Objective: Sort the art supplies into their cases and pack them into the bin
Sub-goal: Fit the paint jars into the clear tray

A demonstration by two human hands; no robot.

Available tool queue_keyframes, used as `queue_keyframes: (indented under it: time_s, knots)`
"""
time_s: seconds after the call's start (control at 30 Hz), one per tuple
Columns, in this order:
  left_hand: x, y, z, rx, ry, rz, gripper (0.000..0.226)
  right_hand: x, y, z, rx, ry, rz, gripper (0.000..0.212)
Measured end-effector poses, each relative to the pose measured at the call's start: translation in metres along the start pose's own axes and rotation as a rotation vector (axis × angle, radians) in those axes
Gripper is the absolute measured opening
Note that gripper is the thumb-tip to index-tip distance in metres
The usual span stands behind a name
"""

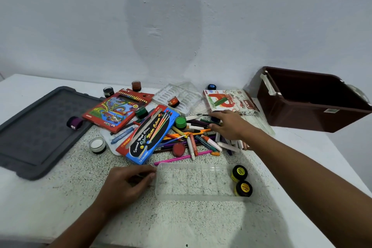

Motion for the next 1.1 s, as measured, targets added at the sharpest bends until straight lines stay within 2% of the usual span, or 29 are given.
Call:
queue_keyframes:
  time_s: [0.3,0.43,0.6,0.7,0.93,1.1]
  knots:
    - [0.0,0.001,0.0,-0.008,-0.005,0.025,0.029,0.009,0.001,-0.009,0.004,0.079,0.129,0.041]
    - [0.001,0.002,0.001,-0.006,0.0,-0.003,0.037,0.02,0.002,-0.023,0.039,0.162,0.185,0.031]
    - [0.0,0.002,0.001,-0.005,0.005,0.023,0.029,0.037,0.009,-0.044,0.084,0.241,0.273,0.019]
    - [-0.001,0.003,0.001,-0.01,0.005,0.031,0.029,0.041,0.009,-0.061,0.129,0.213,0.302,0.011]
    - [-0.001,0.007,0.002,-0.026,0.001,0.043,0.03,0.03,-0.002,-0.106,0.281,0.017,0.208,0.039]
    - [-0.001,0.009,0.002,-0.04,-0.004,0.047,0.03,0.022,-0.007,-0.127,0.318,-0.071,0.131,0.034]
Point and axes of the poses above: each hand's wrist, its own z-axis towards the middle knuckle, its own x-axis out of the back of the hand, y = z × x, the point moved 6 cm from there along z, towards the middle knuckle, and after that the axes turned 12 degrees about -x, right-handed, at the moved point
